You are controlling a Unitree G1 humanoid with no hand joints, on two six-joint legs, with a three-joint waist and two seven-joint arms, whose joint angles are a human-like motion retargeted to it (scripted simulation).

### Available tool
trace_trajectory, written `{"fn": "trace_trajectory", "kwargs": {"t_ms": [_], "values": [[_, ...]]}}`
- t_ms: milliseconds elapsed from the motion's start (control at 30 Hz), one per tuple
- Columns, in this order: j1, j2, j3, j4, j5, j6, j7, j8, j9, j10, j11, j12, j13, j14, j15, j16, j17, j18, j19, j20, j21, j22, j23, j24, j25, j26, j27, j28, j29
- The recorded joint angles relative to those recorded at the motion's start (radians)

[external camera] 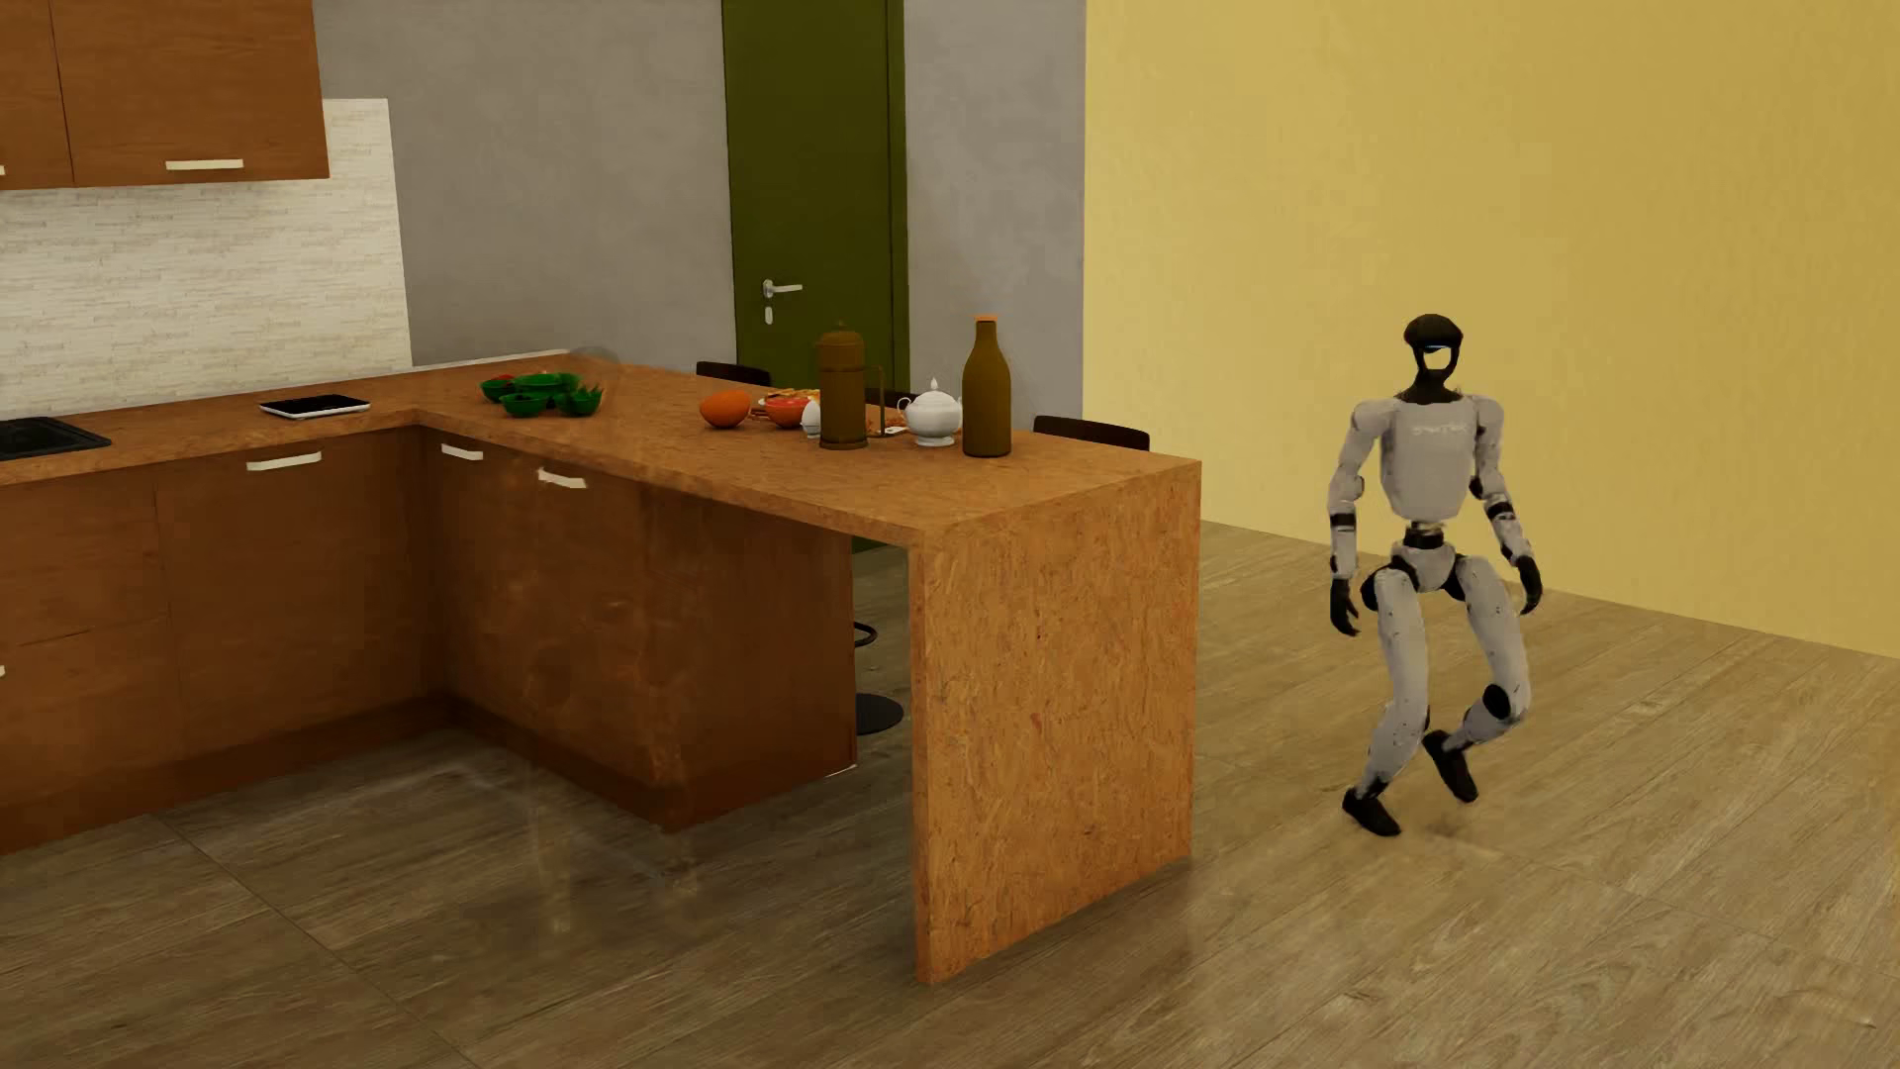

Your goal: Walk around the counter

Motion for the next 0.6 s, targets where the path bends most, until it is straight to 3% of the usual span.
{"fn": "trace_trajectory", "kwargs": {"t_ms": [33,67,100,133,167,200,233,300,333,367,400,433,500,533,567,600], "values": [[-0.079,0.049,0.045,-0.010,0.015,0.028,-0.053,0.009,0.006,-0.042,-0.036,0.072,0.000,-0.099,-0.016,0.002,0.021,-0.019,0.005,0.035,-0.043,0.031,-0.033,0.005,0.006,-0.056,0.008,0.004,-0.025],[-0.146,0.093,0.080,-0.018,0.022,0.044,-0.078,0.025,0.007,-0.133,-0.061,0.147,-0.030,-0.193,-0.035,0.034,0.048,-0.033,0.013,0.051,-0.069,0.044,-0.074,0.019,-0.010,-0.082,0.012,-0.002,-0.040],[-0.185,0.132,0.085,-0.018,0.036,0.067,-0.086,0.047,0.006,-0.261,-0.083,0.221,-0.102,-0.223,-0.060,0.061,0.074,-0.046,0.023,0.087,-0.094,0.073,-0.136,0.038,-0.055,-0.093,0.024,-0.013,-0.035],[-0.150,0.155,0.063,0.004,0.047,0.072,-0.074,0.063,0.015,-0.428,-0.053,0.254,-0.160,-0.166,-0.091,0.098,0.095,-0.053,0.021,0.098,-0.083,0.077,-0.182,0.049,-0.116,-0.071,0.021,-0.021,-0.009],[-0.109,0.120,0.039,0.014,0.034,0.035,-0.034,0.063,0.029,-0.425,0.081,0.222,-0.189,-0.120,-0.052,0.149,0.106,0.005,-0.034,0.074,-0.047,0.086,-0.174,0.048,-0.158,-0.047,0.003,-0.014,0.033],[-0.062,0.039,0.018,0.014,0.002,-0.022,0.009,0.033,0.028,-0.442,0.248,0.171,-0.161,-0.152,0.078,0.179,0.107,0.055,-0.129,0.064,-0.058,0.069,-0.132,0.039,-0.166,-0.037,-0.029,0.012,0.092],[0.003,-0.016,-0.026,0.023,-0.020,-0.069,0.041,-0.016,0.028,-0.479,0.327,0.115,-0.107,-0.175,0.150,0.171,0.079,0.036,-0.126,0.078,-0.071,0.074,-0.128,0.026,-0.142,-0.054,-0.044,0.055,0.148],[0.156,-0.070,-0.149,0.043,-0.040,-0.143,0.113,-0.090,0.013,-0.570,0.241,0.050,-0.029,-0.219,0.077,0.111,0.053,0.018,-0.027,0.041,-0.129,-0.017,-0.157,-0.005,-0.105,-0.085,-0.028,0.135,0.187],[0.194,-0.077,-0.170,0.058,-0.029,-0.161,0.127,-0.101,0.010,-0.529,0.104,-0.013,0.009,-0.246,0.020,0.076,0.043,0.003,-0.031,0.005,-0.128,-0.048,-0.153,-0.015,-0.115,-0.100,-0.017,0.146,0.160],[0.154,-0.062,-0.152,0.060,-0.022,-0.170,0.095,-0.094,0.007,-0.360,0.003,-0.071,0.040,-0.214,0.041,0.048,0.035,-0.014,-0.102,-0.016,-0.080,-0.024,-0.088,-0.010,-0.131,-0.133,-0.021,0.135,0.109],[0.058,-0.029,-0.114,0.048,0.008,-0.129,0.008,-0.084,0.018,-0.144,0.010,-0.073,0.019,-0.096,0.015,0.007,0.008,-0.025,-0.084,-0.008,0.002,0.042,0.022,0.012,-0.139,-0.181,-0.022,0.105,0.056],[-0.026,0.007,-0.061,-0.005,0.032,-0.075,-0.054,-0.060,0.024,-0.088,-0.002,0.005,0.002,-0.113,-0.015,0.016,0.030,-0.027,-0.077,0.007,-0.030,0.056,-0.002,0.053,-0.131,-0.196,-0.006,0.057,0.014],[-0.134,0.095,0.046,-0.016,0.065,0.042,-0.054,-0.037,0.021,-0.293,-0.037,0.126,-0.033,-0.235,-0.080,0.058,0.072,-0.019,-0.061,0.048,-0.052,0.045,-0.128,0.142,-0.093,-0.122,0.005,-0.047,-0.045],[-0.130,0.142,0.053,-0.006,0.080,0.084,-0.044,-0.011,0.011,-0.398,-0.042,0.200,-0.111,-0.207,-0.122,0.078,0.075,-0.016,-0.052,0.071,-0.050,0.076,-0.156,0.164,-0.080,-0.117,0.014,-0.080,-0.043],[-0.095,0.155,0.046,-0.004,0.080,0.089,-0.028,0.020,0.013,-0.378,0.022,0.240,-0.188,-0.201,-0.129,0.125,0.083,0.021,-0.053,0.078,-0.034,0.083,-0.157,0.166,-0.066,-0.101,0.017,-0.094,-0.014],[-0.040,0.108,0.040,-0.002,0.066,0.071,0.007,0.025,0.028,-0.378,0.183,0.221,-0.236,-0.251,-0.023,0.157,0.084,0.061,-0.080,0.079,-0.043,0.072,-0.125,0.145,-0.047,-0.074,0.009,-0.075,0.040]]}}
